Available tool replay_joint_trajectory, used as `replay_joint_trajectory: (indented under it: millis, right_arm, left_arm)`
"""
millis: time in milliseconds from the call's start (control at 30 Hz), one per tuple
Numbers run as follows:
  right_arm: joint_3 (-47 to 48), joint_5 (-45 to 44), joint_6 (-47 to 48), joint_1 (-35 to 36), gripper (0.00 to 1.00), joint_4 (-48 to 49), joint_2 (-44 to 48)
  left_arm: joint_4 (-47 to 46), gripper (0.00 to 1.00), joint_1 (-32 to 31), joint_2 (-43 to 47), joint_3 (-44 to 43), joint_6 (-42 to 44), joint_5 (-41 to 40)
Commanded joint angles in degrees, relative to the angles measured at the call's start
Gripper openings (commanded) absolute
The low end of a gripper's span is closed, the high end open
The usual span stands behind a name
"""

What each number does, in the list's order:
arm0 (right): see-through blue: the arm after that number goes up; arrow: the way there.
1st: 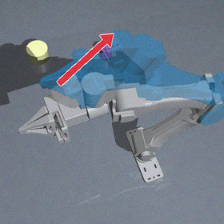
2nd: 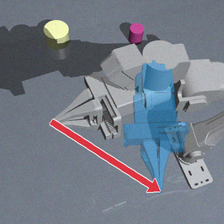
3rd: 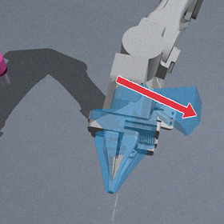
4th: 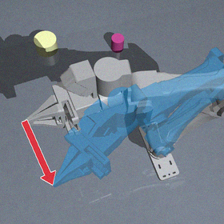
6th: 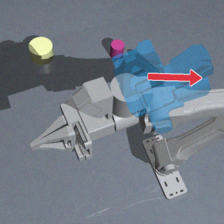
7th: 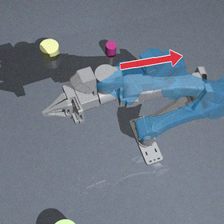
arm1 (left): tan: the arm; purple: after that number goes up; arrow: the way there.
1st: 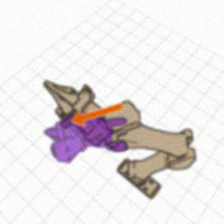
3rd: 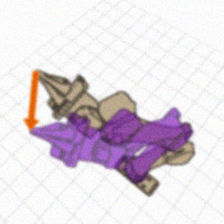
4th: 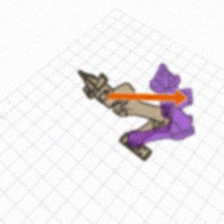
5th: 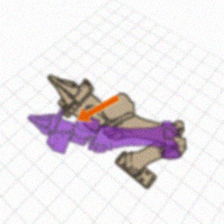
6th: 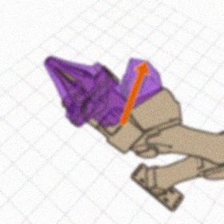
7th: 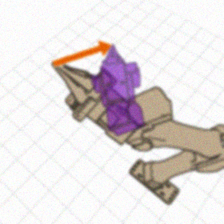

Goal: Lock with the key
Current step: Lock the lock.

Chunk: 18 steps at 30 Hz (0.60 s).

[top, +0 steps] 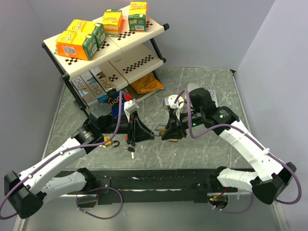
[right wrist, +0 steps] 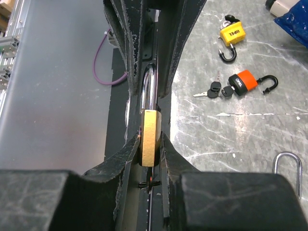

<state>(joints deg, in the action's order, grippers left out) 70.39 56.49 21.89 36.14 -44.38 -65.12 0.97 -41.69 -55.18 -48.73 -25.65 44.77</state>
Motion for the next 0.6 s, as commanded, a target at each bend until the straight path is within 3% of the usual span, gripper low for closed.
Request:
replay_joint_trajectory:
  millis: [0, 367, 567]
  right_arm:
    - [2.21, 1.69, 0.70, 0.42, 0.00, 1.14, 0.52]
    - [1.68, 1.78, 0.35, 0.51, 0.00, 0.96, 0.26]
    - [2.03, 1.70, -0.27, 0.51, 0.00, 1.84, -0.09]
  left_arm:
    - [-0.53, 0.31, 0.21, 0.07, -2.33, 1.83, 1.54]
    - [-3.26, 0.29, -0.67, -0.46, -3.83, 3.24, 2.07]
    - [-2.55, 0.05, -2.34, -1.42, -4.44, 4.12, 1.90]
